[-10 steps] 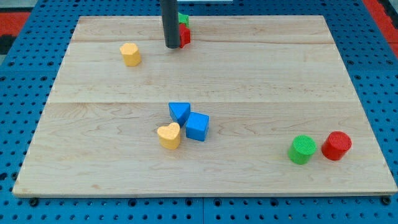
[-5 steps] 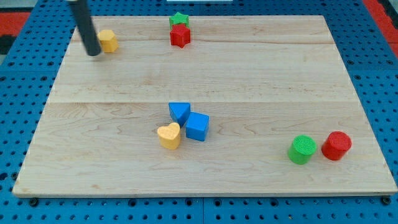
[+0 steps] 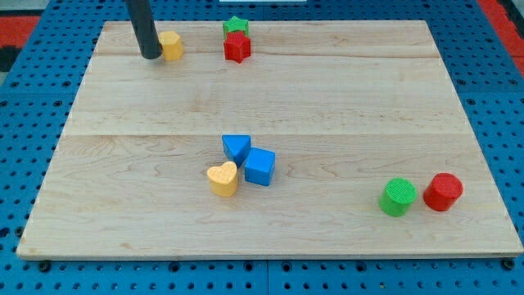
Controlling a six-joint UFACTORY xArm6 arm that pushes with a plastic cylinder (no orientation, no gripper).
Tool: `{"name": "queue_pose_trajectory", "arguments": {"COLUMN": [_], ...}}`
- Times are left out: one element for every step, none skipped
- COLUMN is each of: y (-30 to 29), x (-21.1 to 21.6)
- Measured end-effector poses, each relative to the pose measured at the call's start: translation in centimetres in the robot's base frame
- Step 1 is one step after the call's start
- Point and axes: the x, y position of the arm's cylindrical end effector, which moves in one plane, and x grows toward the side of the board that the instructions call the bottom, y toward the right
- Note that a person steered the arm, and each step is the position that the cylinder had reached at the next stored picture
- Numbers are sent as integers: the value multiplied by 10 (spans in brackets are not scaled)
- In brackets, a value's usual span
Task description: Separate the yellow heart from the blue blocks
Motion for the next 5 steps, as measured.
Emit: {"name": "queue_pose_trajectory", "arguments": {"y": [19, 63, 87, 63, 55], "x": [-8, -7, -7, 0, 65]}}
